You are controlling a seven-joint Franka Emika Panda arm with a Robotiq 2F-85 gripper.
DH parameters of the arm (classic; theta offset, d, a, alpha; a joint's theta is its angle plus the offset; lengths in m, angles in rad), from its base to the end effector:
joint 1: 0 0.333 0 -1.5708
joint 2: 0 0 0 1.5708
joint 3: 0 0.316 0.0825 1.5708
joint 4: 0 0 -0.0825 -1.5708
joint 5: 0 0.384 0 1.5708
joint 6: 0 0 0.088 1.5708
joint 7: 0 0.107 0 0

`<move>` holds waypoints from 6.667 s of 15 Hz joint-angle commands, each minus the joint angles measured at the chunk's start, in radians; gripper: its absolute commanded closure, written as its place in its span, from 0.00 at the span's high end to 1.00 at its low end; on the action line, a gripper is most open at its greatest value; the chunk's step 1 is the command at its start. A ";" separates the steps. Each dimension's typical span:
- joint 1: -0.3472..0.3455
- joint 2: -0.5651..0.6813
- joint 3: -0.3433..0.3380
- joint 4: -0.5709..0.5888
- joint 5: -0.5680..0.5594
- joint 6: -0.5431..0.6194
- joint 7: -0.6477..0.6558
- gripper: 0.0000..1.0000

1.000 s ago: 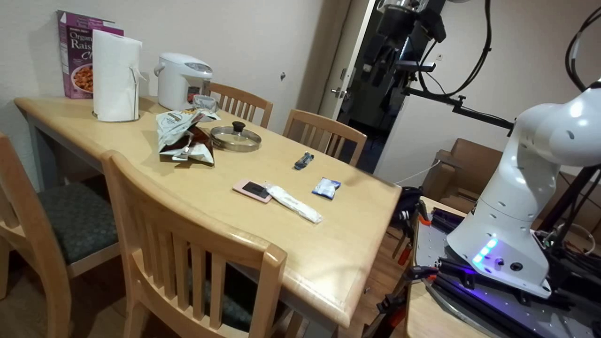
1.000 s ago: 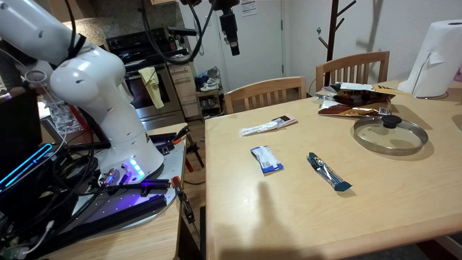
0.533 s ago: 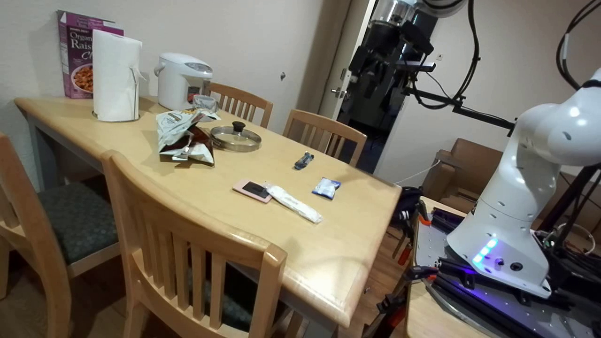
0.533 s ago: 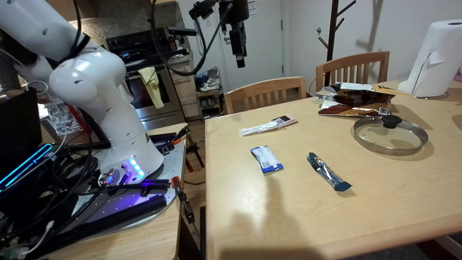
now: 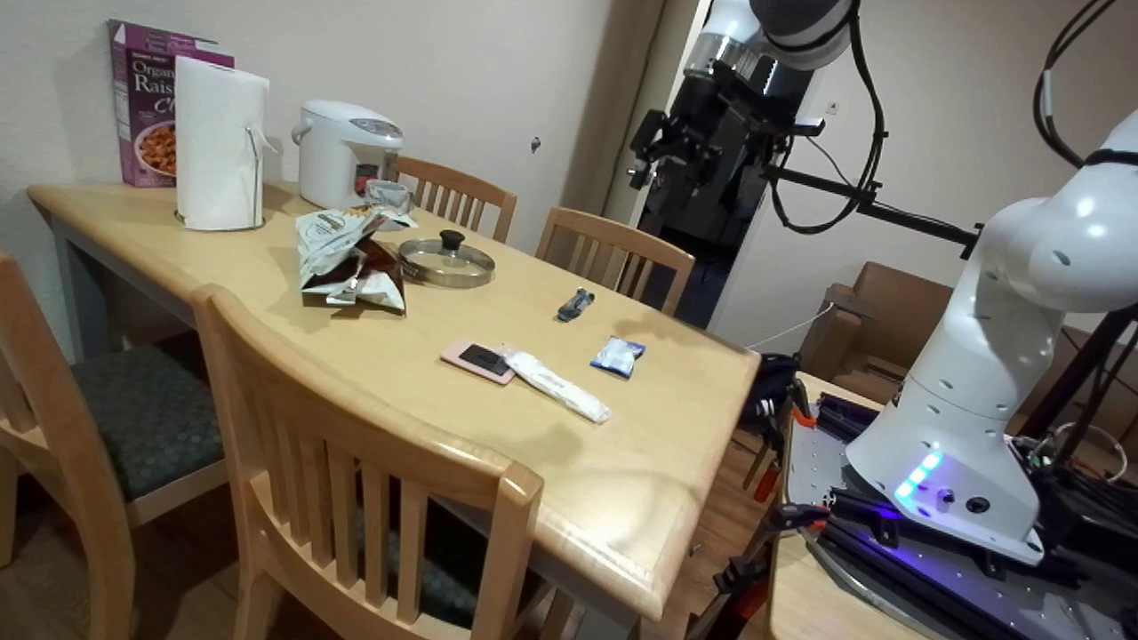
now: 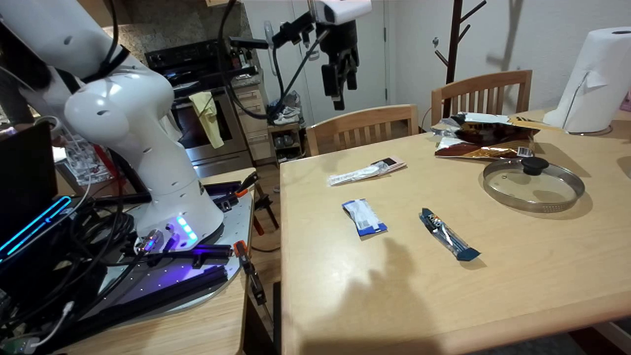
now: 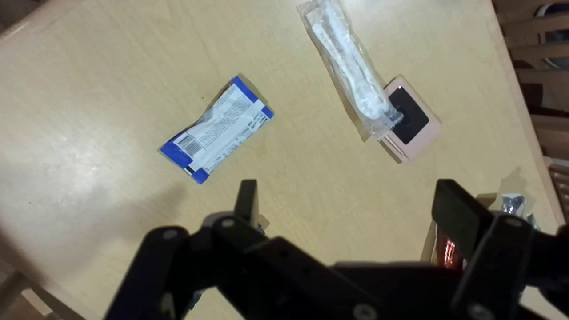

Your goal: Move the blue packet to the left

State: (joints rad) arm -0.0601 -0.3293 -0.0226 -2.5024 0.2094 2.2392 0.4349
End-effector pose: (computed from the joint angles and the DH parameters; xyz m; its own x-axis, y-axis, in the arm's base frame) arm 0.4333 -0.0298 0.4087 0.8025 -0.5961 -0.0263 -0.5899 -0.7861 -0.1845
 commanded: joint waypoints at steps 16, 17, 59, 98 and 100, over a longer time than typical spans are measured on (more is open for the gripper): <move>-0.039 -0.005 0.107 0.006 -0.112 -0.098 0.505 1.00; -0.036 0.008 0.099 0.001 -0.104 -0.093 0.498 1.00; -0.007 0.405 -0.020 0.002 -0.088 0.136 0.526 1.00; 0.074 0.753 -0.127 0.091 0.140 0.372 0.510 1.00; 0.084 0.760 -0.130 0.088 0.138 0.404 0.537 1.00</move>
State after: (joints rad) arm 0.0058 0.4116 -0.1472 -2.4130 0.3598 2.5884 0.9113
